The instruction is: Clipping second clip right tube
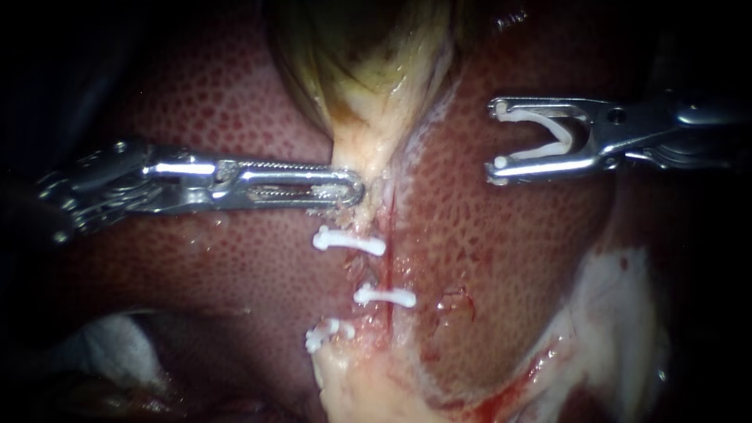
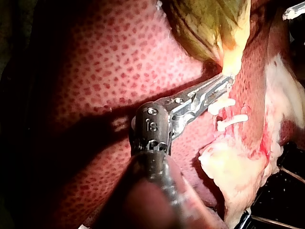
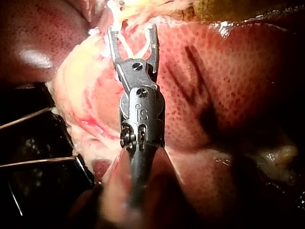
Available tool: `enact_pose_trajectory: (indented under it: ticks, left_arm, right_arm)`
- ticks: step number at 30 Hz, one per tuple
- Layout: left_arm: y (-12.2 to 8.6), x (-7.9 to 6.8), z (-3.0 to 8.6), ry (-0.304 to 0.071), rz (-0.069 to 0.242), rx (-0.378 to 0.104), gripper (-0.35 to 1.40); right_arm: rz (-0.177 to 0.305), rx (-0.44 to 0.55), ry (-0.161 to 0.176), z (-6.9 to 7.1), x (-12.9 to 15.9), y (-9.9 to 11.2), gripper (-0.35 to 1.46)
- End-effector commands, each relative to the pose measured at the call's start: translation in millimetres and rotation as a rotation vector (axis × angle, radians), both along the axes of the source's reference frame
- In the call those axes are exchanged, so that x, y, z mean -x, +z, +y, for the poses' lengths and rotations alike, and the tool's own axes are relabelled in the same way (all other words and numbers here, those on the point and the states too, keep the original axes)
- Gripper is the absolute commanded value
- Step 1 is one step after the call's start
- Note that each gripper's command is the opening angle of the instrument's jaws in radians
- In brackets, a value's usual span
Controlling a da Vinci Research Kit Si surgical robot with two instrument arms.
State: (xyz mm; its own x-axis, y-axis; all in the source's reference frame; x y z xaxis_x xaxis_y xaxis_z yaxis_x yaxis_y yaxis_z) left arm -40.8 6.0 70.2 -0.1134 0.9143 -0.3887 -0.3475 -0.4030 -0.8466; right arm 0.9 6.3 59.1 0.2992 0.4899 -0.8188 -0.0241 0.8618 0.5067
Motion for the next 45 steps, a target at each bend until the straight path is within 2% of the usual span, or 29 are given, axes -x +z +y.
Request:
enact_pose_trajectory:
  ticks: [1,7,10,14,18,23,32,36,39,45]
  left_arm:
    - [0.0,0.0,0.0,0.000,0.000,0.001,-0.35]
    - [-0.5,-0.7,0.3,0.005,-0.005,-0.003,-0.35]
    - [-1.4,-1.7,1.1,0.000,-0.004,-0.007,-0.35]
    - [-3.1,-4.0,2.7,-0.026,0.005,-0.016,-0.35]
    - [-5.0,-6.9,4.2,-0.064,0.001,0.007,-0.35]
    - [-6.3,-8.9,5.3,-0.091,-0.005,0.021,-0.35]
    - [-6.4,-9.1,5.2,-0.095,-0.003,0.020,-0.35]
    - [-6.4,-9.1,5.2,-0.095,-0.003,0.020,-0.35]
    - [-6.4,-9.1,5.2,-0.095,-0.003,0.020,-0.35]
    - [-6.4,-9.1,5.2,-0.095,-0.003,0.021,-0.35]
  right_arm:
    - [0.000,-0.001,0.000,0.0,0.0,0.0,0.49]
    - [0.000,0.000,0.000,-0.1,0.0,0.0,0.49]
    - [0.000,0.000,0.000,-0.1,0.0,0.0,0.49]
    - [0.000,0.000,0.000,-0.1,0.0,0.0,0.49]
    - [0.000,0.000,0.000,-0.2,0.0,0.1,0.49]
    - [0.000,0.000,0.000,-0.2,0.0,0.1,0.49]
    - [0.000,0.002,0.000,-0.4,-0.1,0.2,0.49]
    - [-0.003,0.008,0.003,-1.0,-0.5,0.7,0.49]
    - [-0.012,0.015,-0.014,-1.9,-1.2,1.8,0.49]
    - [-0.040,-0.022,-0.059,-5.7,-4.5,6.4,0.49]
